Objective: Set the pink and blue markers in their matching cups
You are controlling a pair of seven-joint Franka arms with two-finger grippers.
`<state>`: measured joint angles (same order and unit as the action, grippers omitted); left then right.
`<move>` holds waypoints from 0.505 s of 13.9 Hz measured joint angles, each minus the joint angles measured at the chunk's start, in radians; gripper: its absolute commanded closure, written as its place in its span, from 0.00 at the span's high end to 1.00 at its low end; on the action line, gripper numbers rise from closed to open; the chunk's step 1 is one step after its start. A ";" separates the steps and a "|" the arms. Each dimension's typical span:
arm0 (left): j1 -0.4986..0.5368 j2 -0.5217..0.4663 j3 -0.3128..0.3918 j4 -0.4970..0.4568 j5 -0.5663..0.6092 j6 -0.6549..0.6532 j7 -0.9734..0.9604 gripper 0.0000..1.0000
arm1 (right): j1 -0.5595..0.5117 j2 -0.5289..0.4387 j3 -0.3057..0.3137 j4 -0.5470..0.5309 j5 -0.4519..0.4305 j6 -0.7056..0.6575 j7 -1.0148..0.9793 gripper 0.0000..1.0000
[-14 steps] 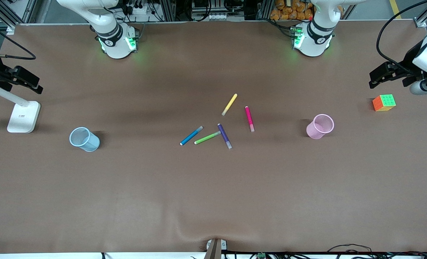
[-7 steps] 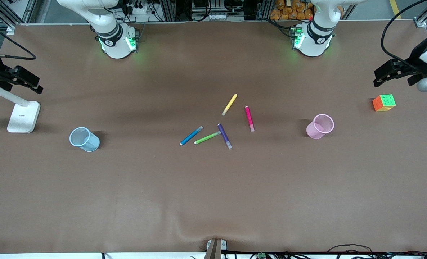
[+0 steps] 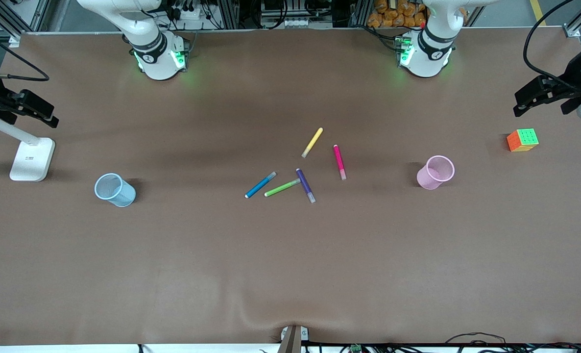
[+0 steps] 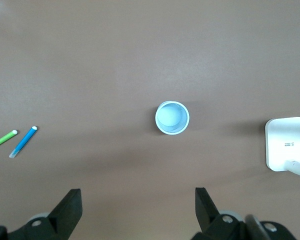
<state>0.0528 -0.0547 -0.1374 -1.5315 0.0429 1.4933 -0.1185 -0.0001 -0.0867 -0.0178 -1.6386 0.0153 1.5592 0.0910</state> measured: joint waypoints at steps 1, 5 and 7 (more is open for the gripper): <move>0.000 0.000 -0.001 0.000 0.000 0.000 0.000 1.00 | 0.000 0.000 0.000 0.000 0.000 0.000 0.000 1.00; -0.005 0.014 -0.009 -0.003 -0.005 -0.001 -0.042 1.00 | 0.000 0.000 0.000 0.000 0.000 -0.001 0.000 1.00; -0.010 0.035 -0.014 -0.016 -0.014 -0.003 -0.079 1.00 | 0.000 0.000 0.000 0.000 0.000 -0.001 0.000 1.00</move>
<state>0.0431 -0.0201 -0.1511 -1.5476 0.0287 1.4906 -0.1975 -0.0002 -0.0864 -0.0180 -1.6385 0.0153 1.5582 0.0910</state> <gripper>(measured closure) 0.000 0.000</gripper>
